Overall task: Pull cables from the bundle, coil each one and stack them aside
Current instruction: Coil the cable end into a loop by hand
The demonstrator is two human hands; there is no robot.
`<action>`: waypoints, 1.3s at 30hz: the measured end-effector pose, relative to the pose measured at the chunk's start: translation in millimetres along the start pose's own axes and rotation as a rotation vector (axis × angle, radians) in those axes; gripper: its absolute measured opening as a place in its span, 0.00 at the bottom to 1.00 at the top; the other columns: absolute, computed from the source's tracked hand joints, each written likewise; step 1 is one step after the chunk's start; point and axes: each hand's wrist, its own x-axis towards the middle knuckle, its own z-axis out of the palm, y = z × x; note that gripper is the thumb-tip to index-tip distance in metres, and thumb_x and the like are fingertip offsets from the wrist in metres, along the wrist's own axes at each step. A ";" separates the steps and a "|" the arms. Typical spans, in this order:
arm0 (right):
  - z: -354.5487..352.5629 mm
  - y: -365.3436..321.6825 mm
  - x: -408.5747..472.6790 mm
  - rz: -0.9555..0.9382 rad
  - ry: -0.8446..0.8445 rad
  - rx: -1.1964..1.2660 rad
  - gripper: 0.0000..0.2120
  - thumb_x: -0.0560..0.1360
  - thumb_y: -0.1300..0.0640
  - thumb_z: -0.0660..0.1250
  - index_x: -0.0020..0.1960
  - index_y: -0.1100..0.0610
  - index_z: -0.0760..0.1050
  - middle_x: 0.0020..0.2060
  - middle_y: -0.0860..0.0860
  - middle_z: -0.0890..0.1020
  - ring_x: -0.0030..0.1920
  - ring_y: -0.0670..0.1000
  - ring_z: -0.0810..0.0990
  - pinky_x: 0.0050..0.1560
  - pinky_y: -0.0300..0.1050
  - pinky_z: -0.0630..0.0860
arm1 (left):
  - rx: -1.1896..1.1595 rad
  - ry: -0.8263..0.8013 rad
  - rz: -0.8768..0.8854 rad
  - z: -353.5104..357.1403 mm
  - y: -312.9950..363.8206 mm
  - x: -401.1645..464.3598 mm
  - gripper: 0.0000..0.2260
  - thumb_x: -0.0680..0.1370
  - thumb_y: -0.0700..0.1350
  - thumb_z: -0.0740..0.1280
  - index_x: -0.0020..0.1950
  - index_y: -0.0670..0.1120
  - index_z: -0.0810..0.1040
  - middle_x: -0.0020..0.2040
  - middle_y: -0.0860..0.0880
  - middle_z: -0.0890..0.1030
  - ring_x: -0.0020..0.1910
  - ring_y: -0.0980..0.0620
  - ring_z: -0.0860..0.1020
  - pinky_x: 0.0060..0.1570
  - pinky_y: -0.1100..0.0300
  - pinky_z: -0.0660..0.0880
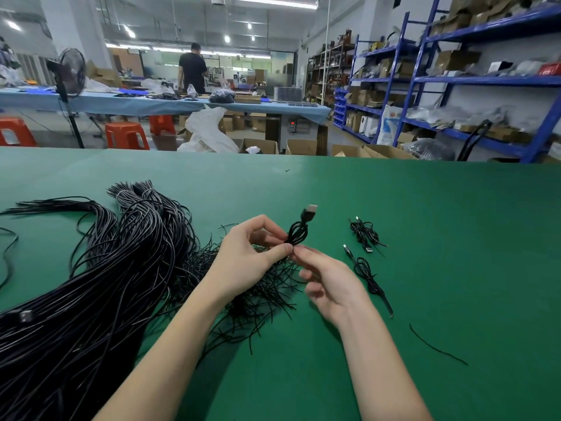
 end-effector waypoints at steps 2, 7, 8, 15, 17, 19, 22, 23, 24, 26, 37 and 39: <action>2.8 0.9 -0.7 -0.082 0.013 -0.006 0.06 0.73 0.61 0.75 0.50 0.58 0.84 0.39 0.48 0.86 0.28 0.41 0.69 0.22 0.31 0.61 | -0.053 0.037 -0.031 2.8 3.4 0.2 0.07 0.73 0.44 0.77 0.44 0.51 0.81 0.39 0.53 0.86 0.38 0.59 0.81 0.40 0.70 0.72; 13.0 10.3 0.5 -0.567 0.149 -0.185 0.04 0.74 0.61 0.76 0.43 0.52 0.85 0.32 0.46 0.84 0.30 0.40 0.73 0.31 0.30 0.69 | -0.362 0.079 -0.315 4.0 14.1 4.8 0.06 0.73 0.39 0.76 0.45 0.46 0.80 0.30 0.53 0.77 0.29 0.57 0.74 0.30 0.66 0.72; 12.8 11.8 0.9 -0.725 0.182 -0.292 0.05 0.74 0.61 0.76 0.43 0.51 0.85 0.34 0.46 0.85 0.31 0.41 0.73 0.32 0.31 0.70 | -0.473 0.048 -0.410 2.4 15.8 5.6 0.07 0.73 0.38 0.75 0.46 0.45 0.80 0.29 0.52 0.74 0.28 0.56 0.70 0.29 0.65 0.70; -2.7 9.0 0.0 -1.176 0.156 -0.730 0.04 0.75 0.60 0.75 0.46 0.51 0.85 0.41 0.43 0.84 0.34 0.46 0.77 0.32 0.33 0.68 | -0.663 -0.059 -0.532 -0.9 13.7 4.1 0.09 0.70 0.38 0.75 0.45 0.47 0.79 0.34 0.51 0.76 0.28 0.57 0.71 0.28 0.66 0.69; -0.8 4.2 -2.6 -0.798 0.089 -0.483 0.02 0.76 0.56 0.75 0.45 0.50 0.86 0.42 0.45 0.86 0.33 0.45 0.75 0.31 0.34 0.69 | -0.521 -0.051 -0.375 -1.9 11.9 3.2 0.08 0.73 0.39 0.76 0.42 0.49 0.79 0.34 0.52 0.80 0.31 0.57 0.75 0.33 0.64 0.71; 4.0 -1.3 -5.8 -0.424 0.011 -0.239 0.07 0.77 0.51 0.72 0.46 0.53 0.86 0.42 0.48 0.87 0.30 0.44 0.73 0.27 0.33 0.65 | -0.359 -0.021 -0.247 -4.7 10.6 2.9 0.08 0.73 0.40 0.77 0.40 0.50 0.80 0.38 0.51 0.83 0.37 0.57 0.78 0.36 0.63 0.72; 3.2 -7.7 -6.3 -0.229 0.011 -0.172 0.11 0.76 0.48 0.73 0.48 0.56 0.85 0.38 0.46 0.86 0.27 0.43 0.71 0.23 0.33 0.60 | -0.230 -0.039 -0.111 -6.6 10.1 1.5 0.09 0.73 0.40 0.77 0.39 0.51 0.80 0.40 0.48 0.84 0.38 0.57 0.79 0.34 0.66 0.73; 2.2 -10.1 -6.8 -0.186 0.000 -0.152 0.10 0.76 0.49 0.73 0.49 0.56 0.85 0.36 0.46 0.86 0.27 0.42 0.70 0.22 0.32 0.59 | -0.212 -0.051 -0.075 -6.7 10.7 1.1 0.09 0.73 0.39 0.77 0.39 0.50 0.81 0.41 0.46 0.85 0.38 0.56 0.78 0.34 0.66 0.72; 0.8 -12.1 -7.7 -0.143 -0.021 -0.133 0.10 0.75 0.50 0.75 0.49 0.57 0.84 0.36 0.46 0.85 0.27 0.42 0.70 0.21 0.32 0.58 | -0.193 -0.059 -0.043 -7.4 10.9 0.9 0.08 0.73 0.39 0.77 0.39 0.49 0.81 0.42 0.46 0.85 0.38 0.56 0.78 0.34 0.67 0.72; -2.3 -15.1 -9.9 -0.063 -0.075 -0.112 0.11 0.71 0.51 0.77 0.48 0.57 0.85 0.36 0.48 0.85 0.26 0.42 0.70 0.20 0.31 0.58 | -0.136 -0.068 0.010 -9.2 12.0 0.6 0.07 0.73 0.39 0.77 0.41 0.47 0.81 0.41 0.50 0.86 0.38 0.59 0.79 0.36 0.70 0.72; -9.9 -17.9 -9.8 -0.066 -0.157 -0.170 0.17 0.60 0.52 0.80 0.46 0.57 0.85 0.39 0.48 0.85 0.27 0.41 0.69 0.20 0.31 0.59 | 0.070 -0.053 0.084 -11.3 17.5 0.8 0.06 0.74 0.44 0.77 0.41 0.52 0.82 0.43 0.55 0.86 0.38 0.56 0.81 0.43 0.62 0.75; -8.0 -20.2 -12.5 -0.171 -0.104 -0.354 0.14 0.62 0.50 0.81 0.45 0.55 0.86 0.38 0.47 0.85 0.27 0.40 0.70 0.23 0.31 0.62 | 0.078 -0.060 0.084 -12.0 19.7 0.5 0.07 0.74 0.42 0.77 0.40 0.50 0.81 0.42 0.53 0.86 0.39 0.55 0.82 0.45 0.59 0.78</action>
